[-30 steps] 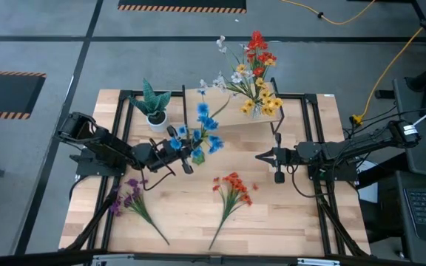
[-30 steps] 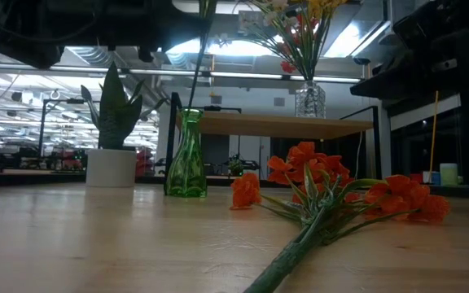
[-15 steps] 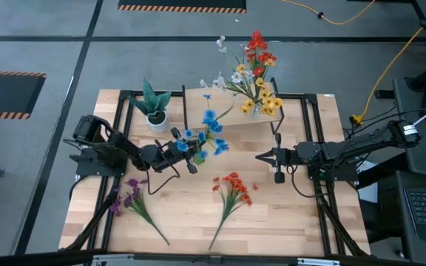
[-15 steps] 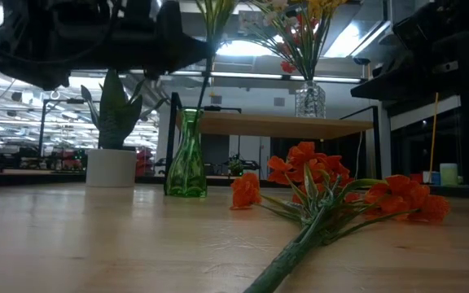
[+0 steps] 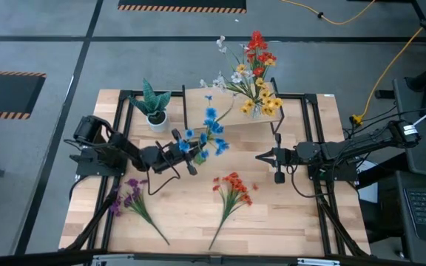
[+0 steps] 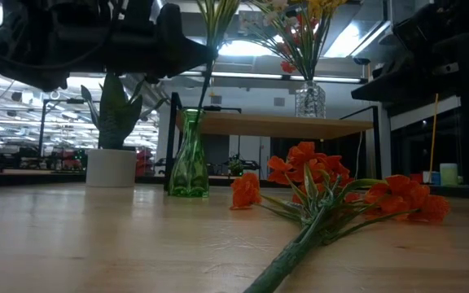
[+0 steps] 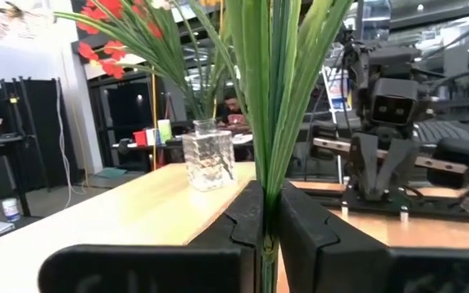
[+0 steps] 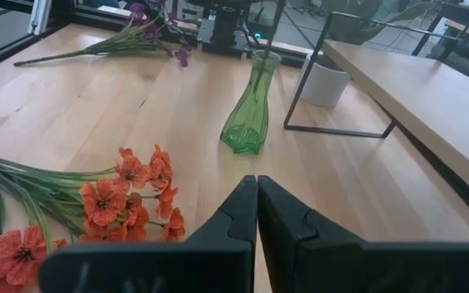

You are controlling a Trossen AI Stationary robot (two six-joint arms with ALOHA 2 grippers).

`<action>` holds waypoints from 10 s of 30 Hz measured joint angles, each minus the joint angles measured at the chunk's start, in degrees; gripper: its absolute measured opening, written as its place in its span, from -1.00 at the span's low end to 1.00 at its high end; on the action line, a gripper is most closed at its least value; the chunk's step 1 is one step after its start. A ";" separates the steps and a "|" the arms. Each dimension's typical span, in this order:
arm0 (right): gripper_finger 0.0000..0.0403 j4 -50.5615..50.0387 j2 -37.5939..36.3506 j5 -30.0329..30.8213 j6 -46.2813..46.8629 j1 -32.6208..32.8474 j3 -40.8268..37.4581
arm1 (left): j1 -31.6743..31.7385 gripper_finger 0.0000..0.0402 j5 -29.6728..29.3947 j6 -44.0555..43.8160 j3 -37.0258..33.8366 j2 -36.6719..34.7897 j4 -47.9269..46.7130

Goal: Pick and place flowers into a vace then onto a shelf
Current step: Put the blue flowers into the green transparent vase, then put the purple flowers into the green transparent vase

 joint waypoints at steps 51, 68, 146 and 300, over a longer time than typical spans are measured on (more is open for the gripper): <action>-0.92 -0.20 0.00 0.01 0.22 0.00 0.00 | -14.53 -0.18 -31.30 -14.49 0.00 0.00 -17.73; -0.92 -0.43 0.00 0.01 0.02 0.00 0.00 | -28.04 -0.18 -40.08 -10.84 0.95 -4.42 -16.41; -0.92 -0.07 0.02 0.14 -6.48 -0.02 -0.02 | -39.30 -0.99 31.95 -142.62 53.68 0.49 -137.39; -0.92 1.93 0.02 0.12 -7.48 -0.01 -0.02 | -41.82 -0.20 23.09 -147.80 38.11 9.28 -141.64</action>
